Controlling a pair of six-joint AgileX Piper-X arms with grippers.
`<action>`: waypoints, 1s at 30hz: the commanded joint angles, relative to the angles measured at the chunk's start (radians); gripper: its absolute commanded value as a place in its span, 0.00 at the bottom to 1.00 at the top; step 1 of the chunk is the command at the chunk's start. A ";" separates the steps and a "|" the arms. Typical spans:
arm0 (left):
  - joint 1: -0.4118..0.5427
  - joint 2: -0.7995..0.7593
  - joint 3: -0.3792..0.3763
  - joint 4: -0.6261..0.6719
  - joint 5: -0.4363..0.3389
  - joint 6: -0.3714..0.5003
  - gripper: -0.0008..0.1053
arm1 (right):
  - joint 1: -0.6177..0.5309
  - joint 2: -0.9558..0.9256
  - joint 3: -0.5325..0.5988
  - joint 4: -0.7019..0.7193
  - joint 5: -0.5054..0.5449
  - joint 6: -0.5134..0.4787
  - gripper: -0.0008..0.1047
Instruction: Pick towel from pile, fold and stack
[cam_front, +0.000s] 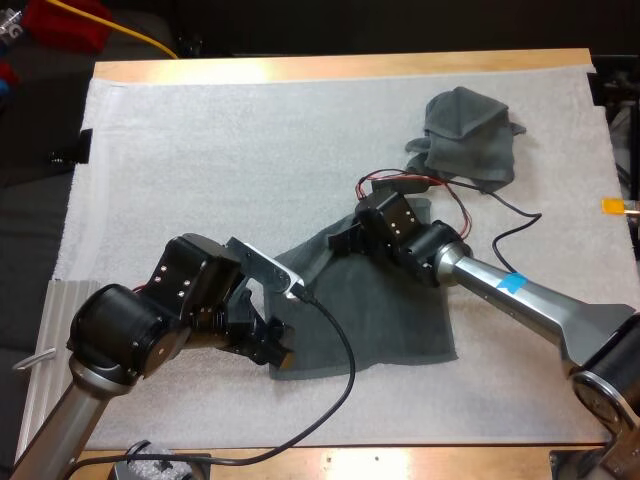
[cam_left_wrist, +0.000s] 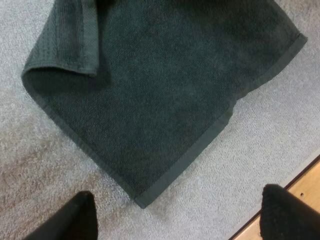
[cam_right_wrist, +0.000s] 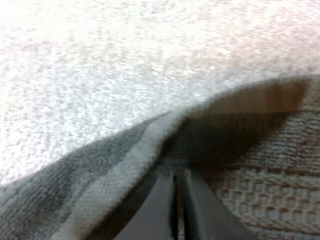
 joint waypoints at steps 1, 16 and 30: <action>-0.003 -0.005 -0.005 0.011 -0.016 -0.010 0.62 | -0.003 0.001 -0.004 0.007 -0.025 0.004 0.01; -0.003 -0.005 -0.005 0.004 -0.016 -0.022 0.62 | 0.040 0.001 -0.004 0.045 -0.310 0.004 0.01; -0.003 -0.005 -0.005 -0.017 -0.016 -0.055 0.62 | 0.102 0.049 -0.004 0.057 -0.254 0.057 0.01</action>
